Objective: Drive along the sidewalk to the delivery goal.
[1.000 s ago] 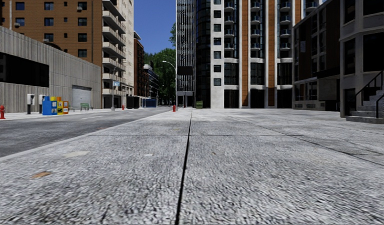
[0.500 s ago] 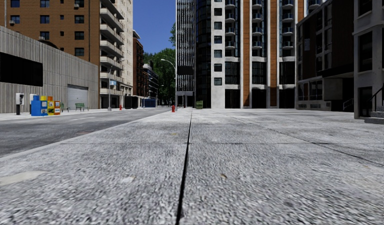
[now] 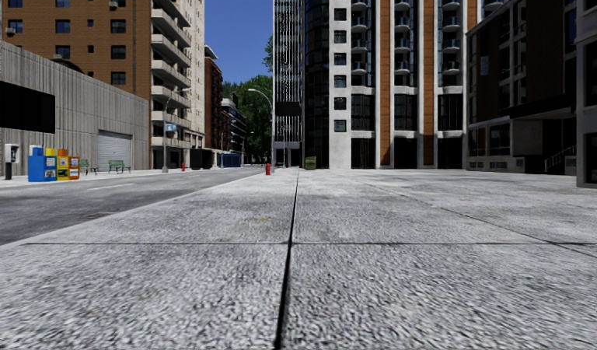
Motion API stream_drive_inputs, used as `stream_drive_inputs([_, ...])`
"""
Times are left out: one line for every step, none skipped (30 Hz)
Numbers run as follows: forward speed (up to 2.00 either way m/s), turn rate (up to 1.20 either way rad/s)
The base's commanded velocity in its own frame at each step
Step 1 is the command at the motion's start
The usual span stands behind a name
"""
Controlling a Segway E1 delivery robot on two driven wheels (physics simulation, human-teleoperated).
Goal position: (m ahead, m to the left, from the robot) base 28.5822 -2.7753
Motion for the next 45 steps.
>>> stream_drive_inputs([2.0,0.0])
stream_drive_inputs([2.0,0.0])
stream_drive_inputs([2.0,0.0])
stream_drive_inputs([2.0,0.0])
stream_drive_inputs([2.0,0.0])
stream_drive_inputs([2.0,0.0])
stream_drive_inputs([2.0,0.0])
stream_drive_inputs([2.0,0.0])
stream_drive_inputs([2.0,0.0])
stream_drive_inputs([2.0,0.0])
stream_drive_inputs([2.0,0.0])
stream_drive_inputs([2.0,0.0])
stream_drive_inputs([2.0,0.0])
stream_drive_inputs([2.0,0.0])
stream_drive_inputs([2.0,0.0])
stream_drive_inputs([2.0,0.0])
stream_drive_inputs([2.0,0.0])
stream_drive_inputs([2.0,0.0])
stream_drive_inputs([2.0,0.0])
stream_drive_inputs([2.0,0.0])
stream_drive_inputs([2.0,0.0])
stream_drive_inputs([2.0,0.0])
stream_drive_inputs([2.0,0.0])
stream_drive_inputs([2.0,0.0])
stream_drive_inputs([2.0,0.0])
stream_drive_inputs([2.0,0.0])
stream_drive_inputs([2.0,0.0])
stream_drive_inputs([2.0,0.0])
stream_drive_inputs([2.0,0.0])
stream_drive_inputs([2.0,0.0])
stream_drive_inputs([2.0,0.0])
stream_drive_inputs([2.0,0.0])
stream_drive_inputs([2.0,0.0])
stream_drive_inputs([2.0,0.0])
stream_drive_inputs([2.0,0.0])
stream_drive_inputs([2.0,0.0])
stream_drive_inputs([2.0,0.0])
stream_drive_inputs([2.0,0.0])
stream_drive_inputs([2.0,0.0])
stream_drive_inputs([2.0,0.0])
stream_drive_inputs([2.0,0.0])
stream_drive_inputs([2.0,0.0])
stream_drive_inputs([2.0,0.0])
stream_drive_inputs([2.0,0.0])
stream_drive_inputs([2.0,0.0])
